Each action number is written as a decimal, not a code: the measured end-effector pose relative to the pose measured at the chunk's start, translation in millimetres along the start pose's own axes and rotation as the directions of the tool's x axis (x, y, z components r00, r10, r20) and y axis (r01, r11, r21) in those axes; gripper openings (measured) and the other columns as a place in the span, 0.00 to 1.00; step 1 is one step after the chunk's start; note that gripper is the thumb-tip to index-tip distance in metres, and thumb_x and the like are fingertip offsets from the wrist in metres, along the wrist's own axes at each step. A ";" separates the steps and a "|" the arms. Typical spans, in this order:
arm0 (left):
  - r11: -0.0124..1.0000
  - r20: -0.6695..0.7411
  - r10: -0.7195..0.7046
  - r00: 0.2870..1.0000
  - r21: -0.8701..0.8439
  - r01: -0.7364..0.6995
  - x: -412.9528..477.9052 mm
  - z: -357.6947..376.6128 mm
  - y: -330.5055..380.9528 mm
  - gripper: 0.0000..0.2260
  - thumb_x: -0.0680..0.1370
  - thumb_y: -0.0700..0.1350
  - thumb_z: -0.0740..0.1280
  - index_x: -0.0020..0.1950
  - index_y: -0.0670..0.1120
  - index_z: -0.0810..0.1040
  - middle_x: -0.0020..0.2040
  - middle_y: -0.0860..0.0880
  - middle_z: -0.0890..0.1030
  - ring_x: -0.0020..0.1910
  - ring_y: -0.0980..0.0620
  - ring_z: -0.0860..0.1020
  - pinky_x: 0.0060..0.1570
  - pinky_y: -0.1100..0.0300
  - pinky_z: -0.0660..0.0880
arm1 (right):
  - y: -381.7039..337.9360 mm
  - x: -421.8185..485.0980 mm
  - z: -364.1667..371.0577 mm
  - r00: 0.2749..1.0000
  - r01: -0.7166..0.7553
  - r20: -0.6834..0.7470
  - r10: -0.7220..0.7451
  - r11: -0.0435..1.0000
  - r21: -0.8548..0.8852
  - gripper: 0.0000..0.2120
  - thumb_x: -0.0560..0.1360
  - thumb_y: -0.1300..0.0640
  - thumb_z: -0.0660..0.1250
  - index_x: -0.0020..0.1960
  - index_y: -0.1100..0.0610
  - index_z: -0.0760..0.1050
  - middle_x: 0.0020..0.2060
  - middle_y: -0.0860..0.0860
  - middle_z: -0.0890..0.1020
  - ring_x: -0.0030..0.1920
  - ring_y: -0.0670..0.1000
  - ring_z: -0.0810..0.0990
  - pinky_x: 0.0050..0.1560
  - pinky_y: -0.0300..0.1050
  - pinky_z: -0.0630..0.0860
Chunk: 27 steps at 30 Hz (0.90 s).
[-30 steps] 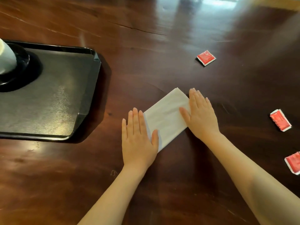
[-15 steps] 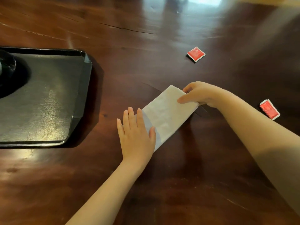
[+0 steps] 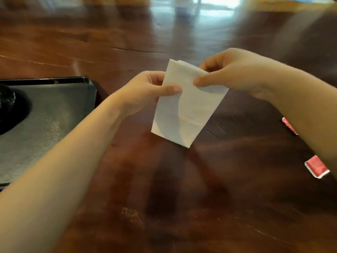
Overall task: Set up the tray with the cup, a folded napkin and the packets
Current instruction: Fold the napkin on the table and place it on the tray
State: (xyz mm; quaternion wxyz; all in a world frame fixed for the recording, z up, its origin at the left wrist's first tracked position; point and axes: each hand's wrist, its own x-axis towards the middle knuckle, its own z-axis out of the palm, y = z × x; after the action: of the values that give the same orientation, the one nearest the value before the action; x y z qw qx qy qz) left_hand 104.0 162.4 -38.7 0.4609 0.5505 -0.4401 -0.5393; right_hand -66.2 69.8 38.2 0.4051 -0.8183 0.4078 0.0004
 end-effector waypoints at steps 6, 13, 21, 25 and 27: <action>0.978 -0.100 0.210 0.973 0.019 -0.209 20.7 1.3 36.7 0.06 0.72 0.37 0.70 0.48 0.43 0.80 0.42 0.52 0.84 0.44 0.53 0.82 0.48 0.58 0.79 | 6.4 -7.8 -44.2 0.975 0.087 -0.206 -0.089 0.996 -0.015 0.11 0.70 0.50 0.71 0.49 0.55 0.81 0.40 0.51 0.79 0.37 0.44 0.73 0.39 0.34 0.70; 0.801 -0.193 0.491 0.850 0.484 -0.353 -21.8 25.8 -16.5 0.08 0.72 0.38 0.70 0.51 0.38 0.80 0.45 0.50 0.80 0.45 0.61 0.77 0.48 0.69 0.71 | 52.8 -38.0 29.1 0.790 0.326 -0.426 -0.441 0.890 -0.318 0.05 0.69 0.58 0.66 0.42 0.56 0.80 0.34 0.44 0.80 0.37 0.40 0.73 0.39 0.34 0.68; 0.648 0.049 0.327 0.944 0.715 -0.262 -126.6 78.5 -142.8 0.11 0.71 0.41 0.66 0.52 0.49 0.80 0.57 0.54 0.81 0.61 0.59 0.75 0.66 0.57 0.67 | 135.3 -129.3 164.1 0.935 0.207 -0.232 -0.269 0.943 -0.259 0.11 0.68 0.63 0.73 0.49 0.54 0.80 0.44 0.46 0.81 0.48 0.47 0.76 0.48 0.44 0.77; 0.630 0.054 0.335 0.941 0.729 -0.266 -131.9 80.4 -141.6 0.10 0.72 0.42 0.65 0.51 0.48 0.81 0.57 0.55 0.80 0.62 0.59 0.75 0.67 0.59 0.67 | 137.8 -133.0 161.5 0.941 0.218 -0.205 -0.269 0.945 -0.243 0.11 0.68 0.62 0.73 0.49 0.54 0.79 0.45 0.46 0.81 0.48 0.47 0.76 0.48 0.45 0.77; 0.612 0.082 0.313 0.946 0.745 -0.267 -130.7 80.2 -138.3 0.10 0.73 0.43 0.65 0.51 0.48 0.81 0.57 0.55 0.81 0.61 0.58 0.75 0.68 0.60 0.66 | 138.2 -132.9 159.5 0.936 0.243 -0.186 -0.298 0.932 -0.268 0.11 0.68 0.62 0.73 0.50 0.53 0.79 0.46 0.45 0.81 0.48 0.47 0.76 0.48 0.45 0.76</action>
State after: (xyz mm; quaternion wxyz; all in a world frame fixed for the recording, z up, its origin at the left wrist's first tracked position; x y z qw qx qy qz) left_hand 18.1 314.1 -149.4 0.2873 0.6270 -0.6919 -0.2134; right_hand -194.6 217.4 -116.6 0.2506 -0.9046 0.3303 -0.0985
